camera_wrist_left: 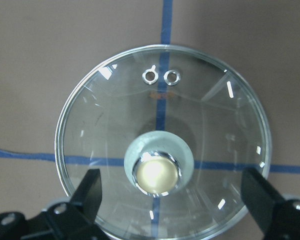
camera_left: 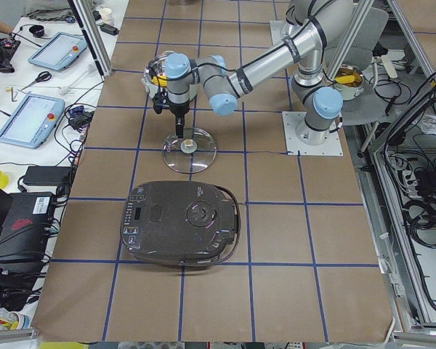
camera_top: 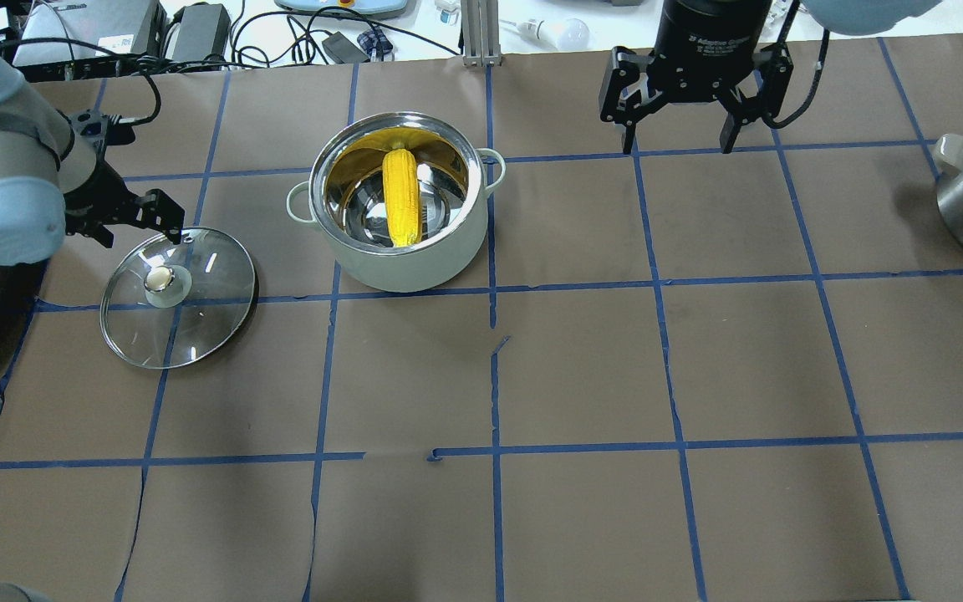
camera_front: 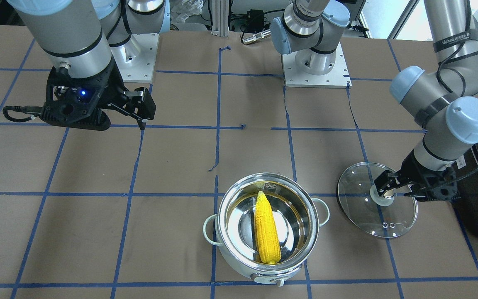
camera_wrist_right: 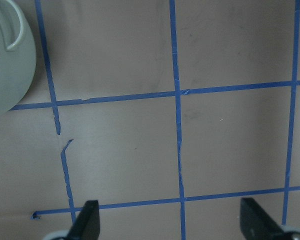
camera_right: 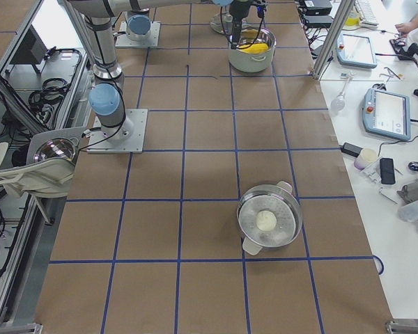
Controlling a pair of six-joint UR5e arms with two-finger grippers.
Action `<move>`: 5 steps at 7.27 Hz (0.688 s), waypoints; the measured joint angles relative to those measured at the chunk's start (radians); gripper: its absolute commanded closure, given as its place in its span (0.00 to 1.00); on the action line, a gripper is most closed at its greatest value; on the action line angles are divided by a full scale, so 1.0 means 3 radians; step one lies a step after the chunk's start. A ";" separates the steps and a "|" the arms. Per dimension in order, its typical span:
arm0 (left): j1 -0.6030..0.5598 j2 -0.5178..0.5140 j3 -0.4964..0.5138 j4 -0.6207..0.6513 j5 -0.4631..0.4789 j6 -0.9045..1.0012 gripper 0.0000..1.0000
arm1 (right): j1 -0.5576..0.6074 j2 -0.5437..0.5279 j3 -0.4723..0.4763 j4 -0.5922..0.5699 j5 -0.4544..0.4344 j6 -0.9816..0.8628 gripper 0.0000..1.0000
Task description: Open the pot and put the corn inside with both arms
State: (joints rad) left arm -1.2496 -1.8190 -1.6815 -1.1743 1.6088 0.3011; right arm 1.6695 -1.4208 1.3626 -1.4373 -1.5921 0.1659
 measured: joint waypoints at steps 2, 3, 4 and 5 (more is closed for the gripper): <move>-0.0375 0.0210 0.0620 -0.0923 0.0003 -0.0317 0.00 | -0.0218 -0.0121 0.0195 -0.0212 0.0003 -0.0338 0.00; -0.0586 0.0360 0.0764 -0.1140 -0.0006 -0.0413 0.00 | -0.0366 -0.0194 0.0226 -0.0248 0.0008 -0.0510 0.00; -0.0772 0.0504 0.0812 -0.1227 -0.0016 -0.0449 0.00 | -0.0439 -0.0248 0.0239 -0.0248 0.0009 -0.0578 0.00; -0.0896 0.0593 0.0823 -0.1257 -0.0012 -0.0461 0.00 | -0.0463 -0.0301 0.0276 -0.0242 0.0011 -0.0598 0.00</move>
State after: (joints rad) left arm -1.5184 -1.6412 -1.4346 -1.5515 1.6051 0.1627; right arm 1.5307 -1.5113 1.4454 -1.5100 -1.5889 -0.0136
